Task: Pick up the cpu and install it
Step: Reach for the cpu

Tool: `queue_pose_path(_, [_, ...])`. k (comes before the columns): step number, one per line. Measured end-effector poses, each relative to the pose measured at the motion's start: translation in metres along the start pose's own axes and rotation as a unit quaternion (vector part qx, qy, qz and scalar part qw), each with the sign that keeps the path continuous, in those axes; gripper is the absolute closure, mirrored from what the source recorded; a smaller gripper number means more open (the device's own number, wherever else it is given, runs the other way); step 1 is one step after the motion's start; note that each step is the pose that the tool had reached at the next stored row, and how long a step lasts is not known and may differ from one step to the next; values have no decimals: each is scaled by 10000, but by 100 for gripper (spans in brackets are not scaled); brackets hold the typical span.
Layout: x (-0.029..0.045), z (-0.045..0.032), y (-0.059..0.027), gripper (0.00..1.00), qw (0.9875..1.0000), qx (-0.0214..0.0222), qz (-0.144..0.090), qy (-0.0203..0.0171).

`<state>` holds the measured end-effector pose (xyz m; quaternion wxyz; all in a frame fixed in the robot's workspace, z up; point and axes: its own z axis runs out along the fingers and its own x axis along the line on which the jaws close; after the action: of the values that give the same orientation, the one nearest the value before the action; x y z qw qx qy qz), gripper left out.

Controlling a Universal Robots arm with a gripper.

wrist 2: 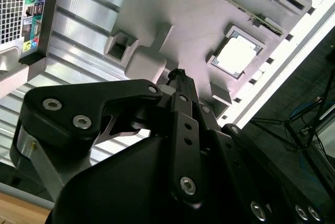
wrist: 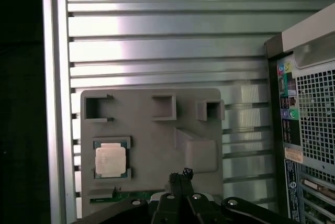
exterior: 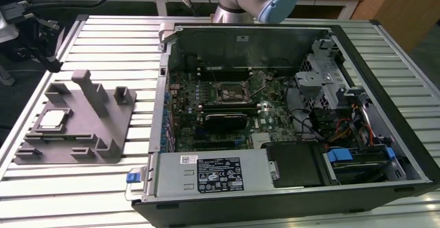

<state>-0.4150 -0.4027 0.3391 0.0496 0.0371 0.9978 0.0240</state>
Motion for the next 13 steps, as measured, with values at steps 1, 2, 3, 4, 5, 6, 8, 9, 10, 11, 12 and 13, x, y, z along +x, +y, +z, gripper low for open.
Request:
queue_pose_path(1, [11,10,-2,89,10000,1,0,4])
queue_pose_path(2, [22,21,-4,89,10000,1,1,8])
queue_pose_path(3, [35,33,-6,89,10000,1,1,11])
queue_pose_path(4, [48,42,-8,89,10000,1,1,15])
queue_pose_path(5, [61,53,-10,89,10000,1,1,17])
queue_pose_path(6, [74,63,-13,89,10000,1,1,20])
queue_pose_path(8, [101,81,-17,89,10000,2,1,27])
queue_pose_path(9, [114,91,-20,89,10000,1,2,29])
queue_pose_path(10, [126,100,-22,89,10000,1,2,33])
queue_pose_path(11, [138,110,-25,89,10000,1,2,36])
queue_pose_path(12, [150,118,-28,89,10000,2,2,39])
queue_pose_path(13, [162,127,-30,89,10000,2,2,42])
